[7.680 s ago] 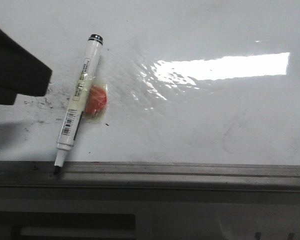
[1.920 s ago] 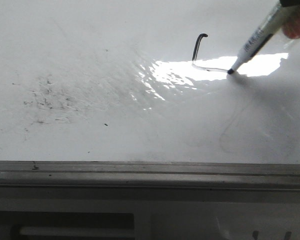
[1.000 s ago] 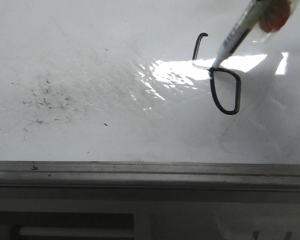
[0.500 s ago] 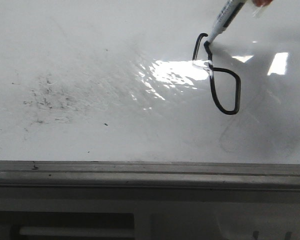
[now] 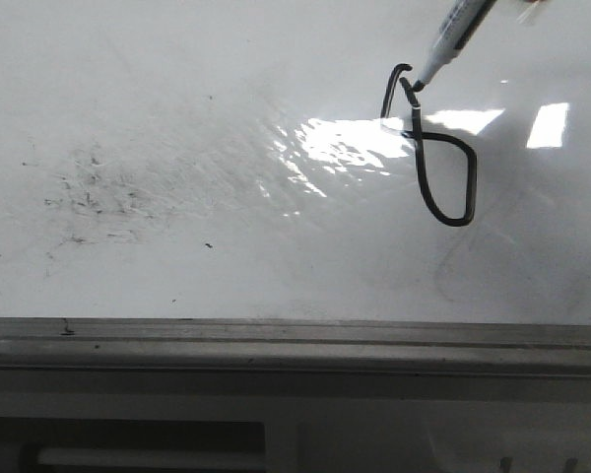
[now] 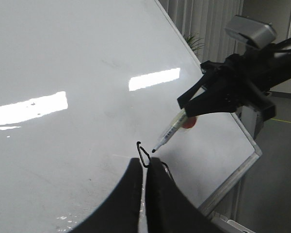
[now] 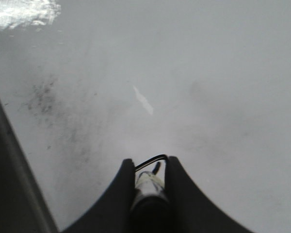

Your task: Write number 8 on whiteboard

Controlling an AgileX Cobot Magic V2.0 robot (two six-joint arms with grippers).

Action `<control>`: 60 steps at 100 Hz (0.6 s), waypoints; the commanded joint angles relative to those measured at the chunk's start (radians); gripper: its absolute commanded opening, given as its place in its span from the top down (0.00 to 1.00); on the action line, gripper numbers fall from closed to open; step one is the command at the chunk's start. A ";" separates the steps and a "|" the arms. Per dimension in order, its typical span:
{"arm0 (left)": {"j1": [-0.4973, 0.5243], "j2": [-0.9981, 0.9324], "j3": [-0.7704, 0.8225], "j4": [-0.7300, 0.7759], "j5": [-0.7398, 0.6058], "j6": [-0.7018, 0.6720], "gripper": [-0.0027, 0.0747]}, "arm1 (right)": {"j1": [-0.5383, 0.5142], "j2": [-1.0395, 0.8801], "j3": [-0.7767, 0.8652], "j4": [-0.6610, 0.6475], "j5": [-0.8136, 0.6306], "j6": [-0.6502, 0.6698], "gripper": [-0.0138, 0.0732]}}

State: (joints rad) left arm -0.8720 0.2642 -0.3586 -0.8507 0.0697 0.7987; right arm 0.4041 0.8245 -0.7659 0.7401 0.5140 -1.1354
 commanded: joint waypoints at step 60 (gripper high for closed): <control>0.003 0.149 -0.036 -0.143 0.058 -0.006 0.67 | -0.006 -0.195 0.033 0.136 0.273 -0.016 0.89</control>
State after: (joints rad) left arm -0.8720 0.3584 -0.3586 -0.9415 0.1516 0.7987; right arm 0.4041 0.6285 -0.7159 0.8223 0.8479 -1.1398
